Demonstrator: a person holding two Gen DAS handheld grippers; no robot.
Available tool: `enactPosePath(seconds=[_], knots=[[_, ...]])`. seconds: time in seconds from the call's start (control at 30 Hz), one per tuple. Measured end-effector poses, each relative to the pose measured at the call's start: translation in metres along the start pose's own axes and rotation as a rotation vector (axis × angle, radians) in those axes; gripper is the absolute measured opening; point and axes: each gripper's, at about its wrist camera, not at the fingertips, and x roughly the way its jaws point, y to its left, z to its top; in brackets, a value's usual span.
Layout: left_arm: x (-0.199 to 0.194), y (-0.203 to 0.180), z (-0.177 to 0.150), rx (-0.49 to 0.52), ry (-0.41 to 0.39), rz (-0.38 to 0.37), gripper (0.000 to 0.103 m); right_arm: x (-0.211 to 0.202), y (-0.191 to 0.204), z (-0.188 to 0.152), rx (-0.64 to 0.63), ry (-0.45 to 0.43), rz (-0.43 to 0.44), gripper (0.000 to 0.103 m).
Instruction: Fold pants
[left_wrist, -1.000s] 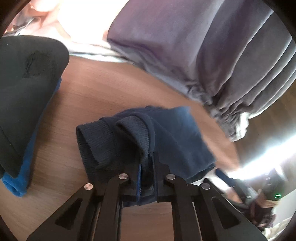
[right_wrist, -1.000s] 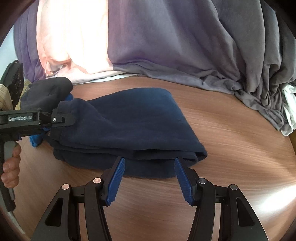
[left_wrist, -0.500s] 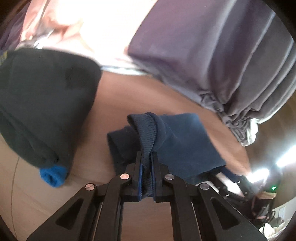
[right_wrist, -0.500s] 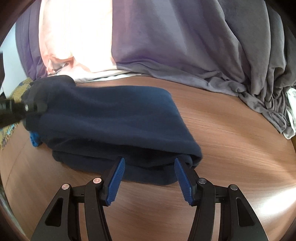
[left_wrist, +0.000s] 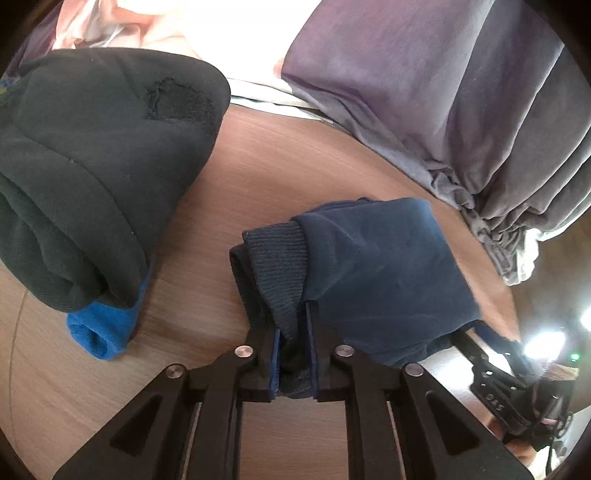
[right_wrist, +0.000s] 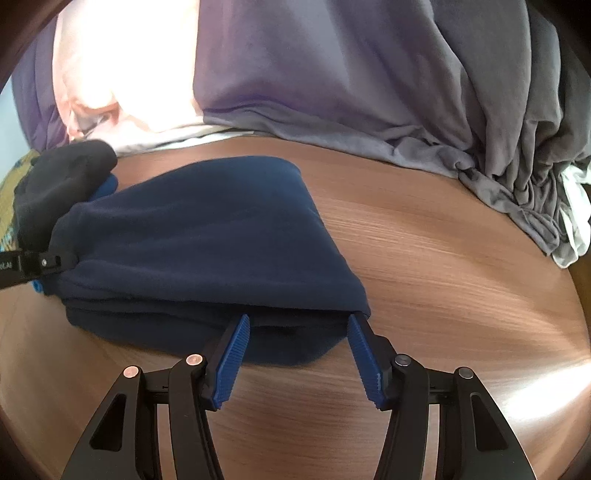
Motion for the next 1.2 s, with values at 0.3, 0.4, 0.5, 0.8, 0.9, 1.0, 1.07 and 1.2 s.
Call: enactPosePath(seconds=[0.3,0.4,0.5,0.8,0.9,1.0,1.07,1.2], knots=[[0.001,-0.02,-0.002,0.099,-0.025,0.119,0.017,-0.015,-0.024,-0.008,0.028,-0.016,-0.103,0.056],[0.002,-0.02,-0.001,0.095,-0.023,0.127,0.019,-0.01,-0.03,-0.008,0.056,-0.019,-0.064,0.057],[0.004,-0.017,0.0,0.069,-0.016,0.123,0.024,-0.001,-0.026,-0.005,0.039,-0.013,-0.046,0.056],[0.008,-0.031,-0.004,0.173,-0.033,0.227,0.027,0.012,-0.035,-0.003,-0.004,-0.017,-0.087,0.056],[0.012,-0.033,-0.004,0.194,-0.033,0.237,0.027,0.008,-0.047,-0.004,0.037,-0.034,-0.135,0.057],[0.012,-0.032,-0.002,0.187,-0.028,0.23,0.027,0.009,-0.056,-0.003,0.089,-0.02,-0.116,0.057],[0.012,-0.031,-0.002,0.187,-0.027,0.226,0.027,0.008,-0.052,-0.004,0.062,-0.027,-0.136,0.057],[0.013,-0.036,-0.003,0.202,-0.027,0.225,0.027,0.01,-0.056,-0.004,0.072,-0.017,-0.159,0.057]])
